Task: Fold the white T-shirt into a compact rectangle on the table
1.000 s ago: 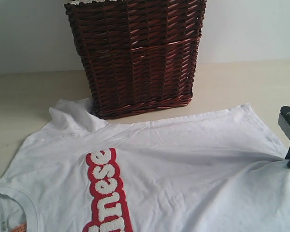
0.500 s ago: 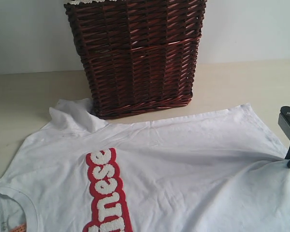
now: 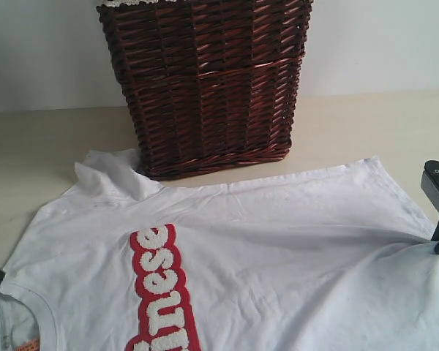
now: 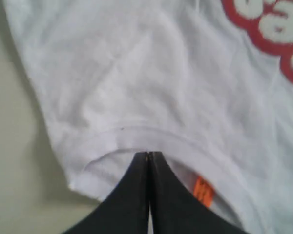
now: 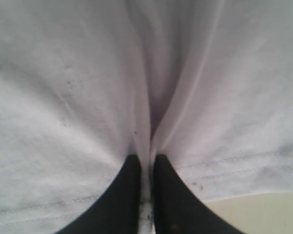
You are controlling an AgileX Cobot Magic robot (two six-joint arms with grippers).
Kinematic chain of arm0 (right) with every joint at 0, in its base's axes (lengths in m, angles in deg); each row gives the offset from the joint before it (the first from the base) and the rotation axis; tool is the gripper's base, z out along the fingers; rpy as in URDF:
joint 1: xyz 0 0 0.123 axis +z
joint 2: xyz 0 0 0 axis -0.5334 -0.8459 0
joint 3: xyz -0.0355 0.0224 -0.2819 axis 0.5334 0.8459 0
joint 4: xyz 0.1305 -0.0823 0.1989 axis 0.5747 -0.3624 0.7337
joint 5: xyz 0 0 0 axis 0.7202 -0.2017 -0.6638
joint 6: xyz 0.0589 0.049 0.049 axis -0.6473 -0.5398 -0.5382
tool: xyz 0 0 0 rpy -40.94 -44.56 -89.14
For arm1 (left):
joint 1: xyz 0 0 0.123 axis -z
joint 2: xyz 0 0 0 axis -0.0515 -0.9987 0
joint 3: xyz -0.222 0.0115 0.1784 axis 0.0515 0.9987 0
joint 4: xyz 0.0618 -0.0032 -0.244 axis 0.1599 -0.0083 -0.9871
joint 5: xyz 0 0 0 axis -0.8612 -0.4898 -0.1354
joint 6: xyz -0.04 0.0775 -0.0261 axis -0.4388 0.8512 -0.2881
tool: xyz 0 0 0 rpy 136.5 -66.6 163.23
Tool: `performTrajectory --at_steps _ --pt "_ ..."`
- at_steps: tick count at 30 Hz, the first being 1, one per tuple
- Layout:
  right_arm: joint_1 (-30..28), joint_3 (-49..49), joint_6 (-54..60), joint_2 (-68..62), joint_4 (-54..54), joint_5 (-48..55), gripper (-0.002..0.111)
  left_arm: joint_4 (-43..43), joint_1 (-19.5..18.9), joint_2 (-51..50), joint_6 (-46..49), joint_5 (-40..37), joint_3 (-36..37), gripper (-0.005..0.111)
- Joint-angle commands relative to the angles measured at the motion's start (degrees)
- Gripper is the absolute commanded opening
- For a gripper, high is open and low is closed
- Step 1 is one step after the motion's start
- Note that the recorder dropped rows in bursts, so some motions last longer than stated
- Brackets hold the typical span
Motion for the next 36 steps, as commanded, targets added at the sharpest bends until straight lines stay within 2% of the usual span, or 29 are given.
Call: performTrajectory --at_steps 1,3,6,9,11,14,16,21,27,31,36 --pt "-0.12 2.94 -0.19 -4.61 -6.39 -4.26 0.000 -16.92 0.06 -0.68 5.06 0.60 -0.43 0.000" --pt "-0.12 2.94 -0.19 -4.61 -6.39 -4.26 0.000 -19.24 0.06 -0.68 10.12 0.60 -1.05 0.000" --pt "-0.12 2.94 -0.19 -4.61 -6.39 -4.26 0.000 -17.98 0.06 -1.99 15.74 -0.80 -3.17 0.000" --pt "-0.12 2.94 -0.19 -4.61 -6.39 -4.26 0.000 -17.78 0.06 -4.19 21.72 -6.91 -5.93 0.011" --pt "-0.12 2.94 -0.19 -4.61 -6.39 -4.26 0.000 -18.51 0.06 -5.82 23.73 -12.86 -7.11 0.031" --pt "-0.12 2.94 -0.19 -4.61 -6.39 -4.26 0.000 -18.27 0.06 -8.04 23.47 -20.16 -7.19 0.080" --pt "-0.12 2.94 -0.19 -4.61 -6.39 -4.26 0.000 -15.15 0.06 -8.95 20.72 -23.91 -6.81 0.105" --pt "-0.12 2.94 -0.19 -4.61 -6.39 -4.26 0.000 -2.54 0.54 -9.56 15.95 -27.07 -6.78 0.104" --pt "-0.12 2.94 -0.19 -4.61 -6.39 -4.26 0.000 7.52 0.80 -9.63 17.53 -20.59 -6.78 0.104" --pt "-0.12 2.94 -0.19 -4.61 -6.39 -4.26 0.000 14.51 3.86 -11.28 18.09 -17.89 -6.78 0.104" --pt "-0.12 2.94 -0.19 -4.61 -6.39 -4.26 0.000 16.38 7.93 -14.36 17.98 -14.91 -6.78 0.104"
